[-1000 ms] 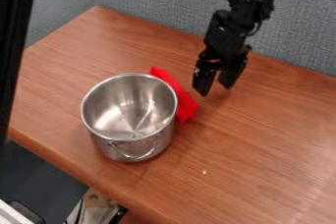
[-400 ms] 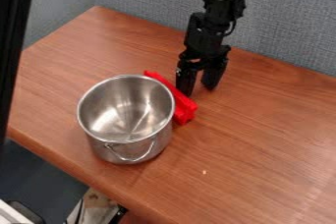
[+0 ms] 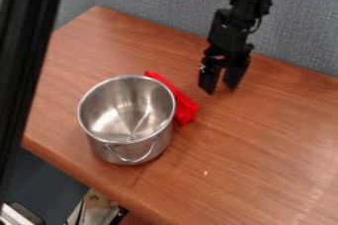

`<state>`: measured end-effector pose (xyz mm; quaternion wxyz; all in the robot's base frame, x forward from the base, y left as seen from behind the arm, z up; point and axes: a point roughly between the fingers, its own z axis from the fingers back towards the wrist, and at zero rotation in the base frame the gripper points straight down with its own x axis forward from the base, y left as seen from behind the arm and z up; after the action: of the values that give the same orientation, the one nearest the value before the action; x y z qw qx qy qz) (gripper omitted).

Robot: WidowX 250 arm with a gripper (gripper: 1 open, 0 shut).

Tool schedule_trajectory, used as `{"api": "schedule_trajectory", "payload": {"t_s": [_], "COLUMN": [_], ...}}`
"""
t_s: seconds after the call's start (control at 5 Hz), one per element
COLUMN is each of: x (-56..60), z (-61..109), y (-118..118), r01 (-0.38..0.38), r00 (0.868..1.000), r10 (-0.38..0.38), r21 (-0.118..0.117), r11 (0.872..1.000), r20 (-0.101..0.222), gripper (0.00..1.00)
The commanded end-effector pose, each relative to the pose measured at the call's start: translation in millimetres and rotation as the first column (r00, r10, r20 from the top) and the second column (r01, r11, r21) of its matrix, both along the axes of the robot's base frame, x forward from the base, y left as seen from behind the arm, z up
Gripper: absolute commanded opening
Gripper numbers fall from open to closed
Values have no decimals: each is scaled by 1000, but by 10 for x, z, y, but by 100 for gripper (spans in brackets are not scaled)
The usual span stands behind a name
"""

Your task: Move the red object from the metal pot to the table

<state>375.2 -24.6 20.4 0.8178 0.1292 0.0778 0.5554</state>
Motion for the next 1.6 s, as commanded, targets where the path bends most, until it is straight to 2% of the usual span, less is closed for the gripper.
{"api": "schedule_trajectory", "payload": {"t_s": [0.0,0.2,0.4,0.8,1.0,1.2,1.4], "x": [138,114,97,114,142,150,29], "z": [125,140,119,326,468,621,554], "y": [-149,-53,1,153,92,1,60], "r01": [-7,-22,-33,-92,12,115,57], "r00": [1000,999,999,993,998,992,996], "r10": [7,23,34,95,-9,-112,-52], "r21": [-13,-37,-49,-48,-46,-45,-71], "r11": [1000,999,998,995,999,992,996], "r20": [20,27,30,73,65,54,73], "gripper": [100,100,100,100,100,100,100]}}
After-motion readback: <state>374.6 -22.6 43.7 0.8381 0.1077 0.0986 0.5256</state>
